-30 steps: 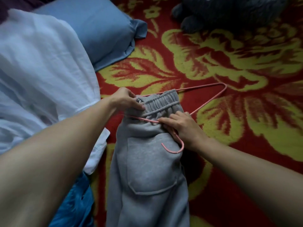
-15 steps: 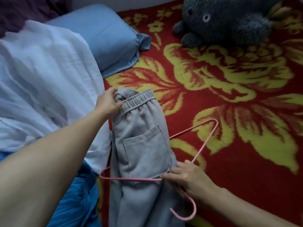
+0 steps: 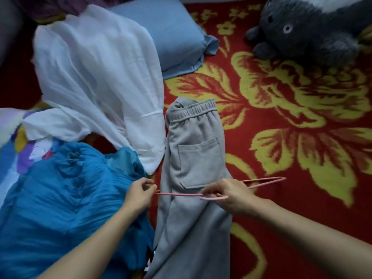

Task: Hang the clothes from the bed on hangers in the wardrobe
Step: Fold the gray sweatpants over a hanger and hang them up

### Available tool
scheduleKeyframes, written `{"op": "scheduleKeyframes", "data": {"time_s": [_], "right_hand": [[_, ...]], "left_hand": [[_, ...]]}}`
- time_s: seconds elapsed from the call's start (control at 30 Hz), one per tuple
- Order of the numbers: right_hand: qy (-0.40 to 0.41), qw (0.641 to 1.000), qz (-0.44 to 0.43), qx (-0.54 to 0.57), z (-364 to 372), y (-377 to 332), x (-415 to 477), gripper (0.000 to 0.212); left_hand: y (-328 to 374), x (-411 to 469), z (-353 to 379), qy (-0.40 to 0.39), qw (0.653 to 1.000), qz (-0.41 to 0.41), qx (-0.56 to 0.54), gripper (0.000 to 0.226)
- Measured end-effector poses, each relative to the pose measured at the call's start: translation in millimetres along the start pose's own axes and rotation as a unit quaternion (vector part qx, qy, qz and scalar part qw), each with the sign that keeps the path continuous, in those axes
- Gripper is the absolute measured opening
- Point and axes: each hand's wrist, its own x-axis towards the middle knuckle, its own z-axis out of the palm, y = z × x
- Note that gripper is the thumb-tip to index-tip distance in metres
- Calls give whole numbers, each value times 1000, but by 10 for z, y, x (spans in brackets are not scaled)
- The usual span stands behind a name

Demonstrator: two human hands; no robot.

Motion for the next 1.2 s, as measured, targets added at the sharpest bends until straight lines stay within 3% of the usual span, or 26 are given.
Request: {"op": "scheduleKeyframes", "data": {"time_s": [0.13,0.2,0.27,0.43,0.53,0.63,0.8,1.03,1.1,1.17,1.2], "right_hand": [[16,1000,-14,-2,305,-146,-103,24],[14,997,-12,78,403,-180,-152,21],[30,987,2,158,546,-192,-211,19],[114,986,-3,124,645,-208,-235,18],[130,984,3,124,406,-317,-281,22],[125,972,8,198,141,-499,-436,14],[101,967,7,234,-384,-1047,-881,20],[104,967,-12,234,-1123,-1840,-1720,17],[115,967,-21,225,-1317,-2089,-1974,18],[124,968,-38,216,-1504,-2316,-2229,20],[126,967,-47,216,-1587,-2428,-2365,21]], "left_hand": [[-113,-191,159,19,995,23,96,16],[-181,-225,151,7,989,25,145,18],[-265,-259,139,-27,988,42,147,25],[-356,-276,132,-36,986,96,131,49],[-262,-405,94,-1,988,129,90,46],[-143,-702,-32,69,986,145,31,39],[37,-1196,-417,158,976,144,-47,64],[499,-2013,-1041,130,953,63,-267,92],[648,-2309,-1187,96,929,48,-355,71],[780,-2674,-1292,31,925,61,-373,41],[807,-2856,-1310,-1,930,79,-360,39]]}}
